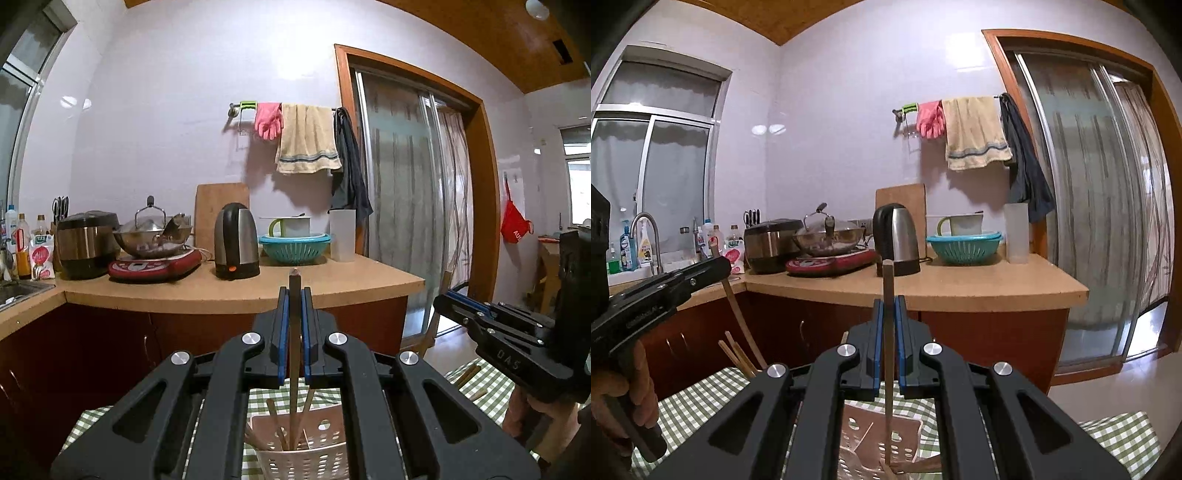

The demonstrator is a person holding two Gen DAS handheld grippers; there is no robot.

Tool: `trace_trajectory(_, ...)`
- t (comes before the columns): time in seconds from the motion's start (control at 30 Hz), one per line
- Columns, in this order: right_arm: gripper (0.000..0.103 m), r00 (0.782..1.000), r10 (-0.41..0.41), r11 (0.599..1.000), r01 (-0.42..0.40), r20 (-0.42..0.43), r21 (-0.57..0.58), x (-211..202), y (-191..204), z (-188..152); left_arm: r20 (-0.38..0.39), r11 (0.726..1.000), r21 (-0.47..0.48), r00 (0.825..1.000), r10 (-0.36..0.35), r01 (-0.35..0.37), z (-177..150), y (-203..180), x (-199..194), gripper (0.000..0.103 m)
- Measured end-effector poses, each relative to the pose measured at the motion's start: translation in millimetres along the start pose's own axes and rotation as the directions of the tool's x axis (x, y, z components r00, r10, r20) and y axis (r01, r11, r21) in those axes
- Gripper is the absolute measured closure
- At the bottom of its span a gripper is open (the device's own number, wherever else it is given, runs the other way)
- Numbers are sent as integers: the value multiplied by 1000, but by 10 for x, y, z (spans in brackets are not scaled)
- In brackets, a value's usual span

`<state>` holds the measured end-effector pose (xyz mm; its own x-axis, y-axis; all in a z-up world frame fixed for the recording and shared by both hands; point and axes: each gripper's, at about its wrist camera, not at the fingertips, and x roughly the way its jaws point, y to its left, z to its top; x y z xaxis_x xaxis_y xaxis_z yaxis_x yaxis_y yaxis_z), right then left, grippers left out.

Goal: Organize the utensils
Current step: 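Lower both chopsticks into the caddy and open both tools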

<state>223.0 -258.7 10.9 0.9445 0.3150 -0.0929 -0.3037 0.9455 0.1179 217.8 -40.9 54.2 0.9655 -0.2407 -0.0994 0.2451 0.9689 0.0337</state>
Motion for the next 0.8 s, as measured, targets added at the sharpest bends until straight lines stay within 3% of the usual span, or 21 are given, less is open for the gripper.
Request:
trace_trajectory(0.37, 96, 999, -32, 999, 33, 16, -23, 131, 24, -12, -12, 1000, -11, 1000, 9, -9, -70, 124, 129, 96)
trace_trajectory(0.8, 96, 998, -45, 998, 43, -53, -43, 226, 54, -205, -61, 1000, -27, 998, 2, -4, -246, 214, 244, 96)
